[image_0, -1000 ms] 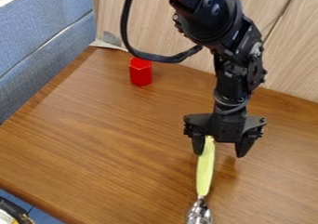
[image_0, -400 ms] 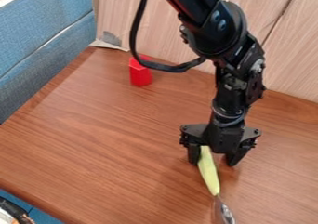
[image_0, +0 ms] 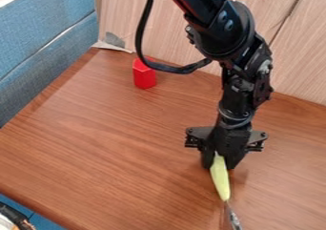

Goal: Move the spoon to the lower left of the table

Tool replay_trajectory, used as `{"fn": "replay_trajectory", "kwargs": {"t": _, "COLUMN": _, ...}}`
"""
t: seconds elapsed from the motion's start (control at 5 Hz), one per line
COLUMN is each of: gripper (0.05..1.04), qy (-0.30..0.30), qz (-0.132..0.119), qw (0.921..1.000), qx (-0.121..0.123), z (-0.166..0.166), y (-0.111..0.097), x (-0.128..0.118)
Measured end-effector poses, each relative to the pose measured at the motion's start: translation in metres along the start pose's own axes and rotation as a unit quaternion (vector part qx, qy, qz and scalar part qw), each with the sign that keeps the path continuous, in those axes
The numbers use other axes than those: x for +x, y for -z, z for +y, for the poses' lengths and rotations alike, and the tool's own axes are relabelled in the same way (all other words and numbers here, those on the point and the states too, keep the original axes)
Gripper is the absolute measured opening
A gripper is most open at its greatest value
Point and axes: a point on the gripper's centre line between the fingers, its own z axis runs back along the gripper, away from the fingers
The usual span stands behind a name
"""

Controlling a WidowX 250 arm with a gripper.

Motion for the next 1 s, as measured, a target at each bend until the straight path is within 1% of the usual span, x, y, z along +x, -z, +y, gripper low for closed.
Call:
{"fn": "replay_trajectory", "kwargs": {"t": 0.2, "gripper": 0.363, "qy": 0.009, "qz": 0.0, "qw": 1.0, "qx": 0.002, "z": 0.0, "y": -0.002, "x": 0.0}}
{"fn": "replay_trajectory", "kwargs": {"t": 0.4, "gripper": 0.362, "qy": 0.016, "qz": -0.003, "qw": 0.9998, "qx": 0.009, "z": -0.002, "y": -0.009, "x": 0.002}}
{"fn": "replay_trajectory", "kwargs": {"t": 0.6, "gripper": 0.362, "qy": 0.002, "qz": 0.014, "qw": 0.9994, "qx": 0.031, "z": -0.016, "y": -0.03, "x": -0.01}}
{"fn": "replay_trajectory", "kwargs": {"t": 0.8, "gripper": 0.362, "qy": -0.006, "qz": 0.01, "qw": 0.999, "qx": 0.042, "z": -0.035, "y": -0.043, "x": -0.016}}
{"fn": "replay_trajectory", "kwargs": {"t": 1.0, "gripper": 0.362, "qy": -0.025, "qz": 0.008, "qw": 0.998, "qx": 0.058, "z": -0.08, "y": -0.055, "x": -0.032}}
